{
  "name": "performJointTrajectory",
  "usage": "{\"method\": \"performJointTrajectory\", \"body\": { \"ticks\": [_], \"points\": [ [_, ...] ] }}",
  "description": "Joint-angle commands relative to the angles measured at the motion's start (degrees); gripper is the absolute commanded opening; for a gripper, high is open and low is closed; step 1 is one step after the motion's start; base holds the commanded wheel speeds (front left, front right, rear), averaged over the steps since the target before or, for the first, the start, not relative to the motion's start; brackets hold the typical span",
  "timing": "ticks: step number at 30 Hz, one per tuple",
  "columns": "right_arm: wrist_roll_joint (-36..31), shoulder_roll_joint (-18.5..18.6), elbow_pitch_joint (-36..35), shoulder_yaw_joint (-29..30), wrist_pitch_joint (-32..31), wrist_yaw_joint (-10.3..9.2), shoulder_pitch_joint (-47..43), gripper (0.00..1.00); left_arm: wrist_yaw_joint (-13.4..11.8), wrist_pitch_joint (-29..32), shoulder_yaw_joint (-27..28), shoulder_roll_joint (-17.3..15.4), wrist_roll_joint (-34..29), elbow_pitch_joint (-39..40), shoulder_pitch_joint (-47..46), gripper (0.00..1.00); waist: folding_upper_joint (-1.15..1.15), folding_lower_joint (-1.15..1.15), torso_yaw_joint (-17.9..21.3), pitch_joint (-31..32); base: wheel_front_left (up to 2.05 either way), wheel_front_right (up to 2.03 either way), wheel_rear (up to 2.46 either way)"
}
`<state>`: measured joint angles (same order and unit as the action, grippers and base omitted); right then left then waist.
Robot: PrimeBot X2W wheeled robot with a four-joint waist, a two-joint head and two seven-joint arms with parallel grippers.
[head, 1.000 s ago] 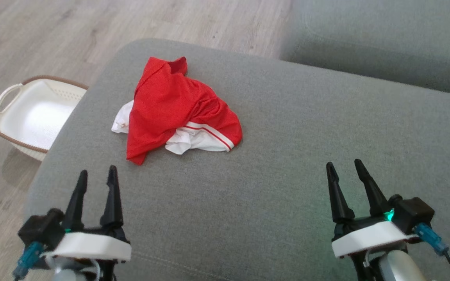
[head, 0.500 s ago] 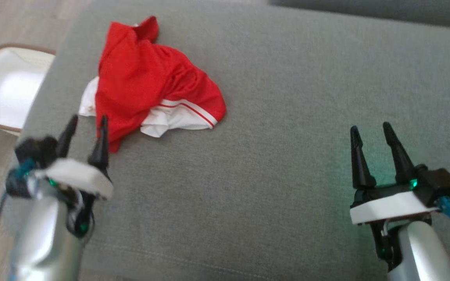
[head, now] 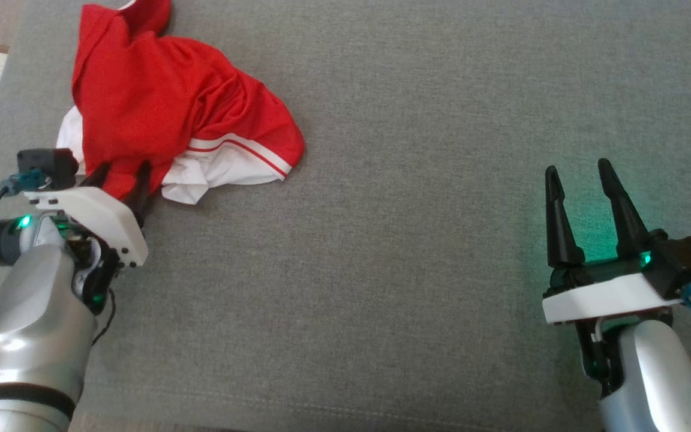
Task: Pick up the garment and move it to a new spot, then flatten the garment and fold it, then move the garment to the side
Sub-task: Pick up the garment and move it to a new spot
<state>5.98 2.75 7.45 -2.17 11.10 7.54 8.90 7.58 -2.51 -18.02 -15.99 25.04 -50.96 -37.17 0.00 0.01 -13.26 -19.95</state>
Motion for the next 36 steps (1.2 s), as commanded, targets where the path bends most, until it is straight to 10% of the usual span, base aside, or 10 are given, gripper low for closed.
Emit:
{"method": "performJointTrajectory", "body": {
  "ticks": [1,12,18,24,36],
  "points": [
    [-0.15,0.13,-2.1,-1.15,0.12,-0.05,1.16,1.0,-0.1,-0.62,0.86,-3.58,1.31,-0.14,-2.87,0.0,0.0,-0.01,0.43,-0.39,0.0,0.0,0.0],
    [1.0,0.13,-0.32,-1.46,0.94,-0.05,0.75,1.0,-0.09,-11.55,-3.33,-7.04,3.07,0.74,-5.56,0.0,0.0,-0.01,0.58,3.21,0.0,0.0,0.0],
    [2.67,0.13,1.47,-2.47,1.9,-0.05,0.13,1.0,-2.28,-12.45,3.44,-9.13,-0.27,17.33,-4.0,0.0,0.0,-0.01,1.19,7.01,0.0,0.0,0.0],
    [4.9,0.13,3.76,-4.35,2.94,-0.05,-0.95,1.0,-4.27,-12.48,12.87,-7.45,-5.62,37.79,4.14,0.0,0.0,-0.01,3.28,11.01,0.0,0.0,0.0],
    [6.4,0.13,4.81,-5.23,3.66,-0.05,-0.12,1.0,-2.47,-12.48,9.28,-3.91,-7.11,43.25,2.65,0.0,0.0,-0.01,10.67,12.29,0.0,0.0,0.0]
  ]
}}
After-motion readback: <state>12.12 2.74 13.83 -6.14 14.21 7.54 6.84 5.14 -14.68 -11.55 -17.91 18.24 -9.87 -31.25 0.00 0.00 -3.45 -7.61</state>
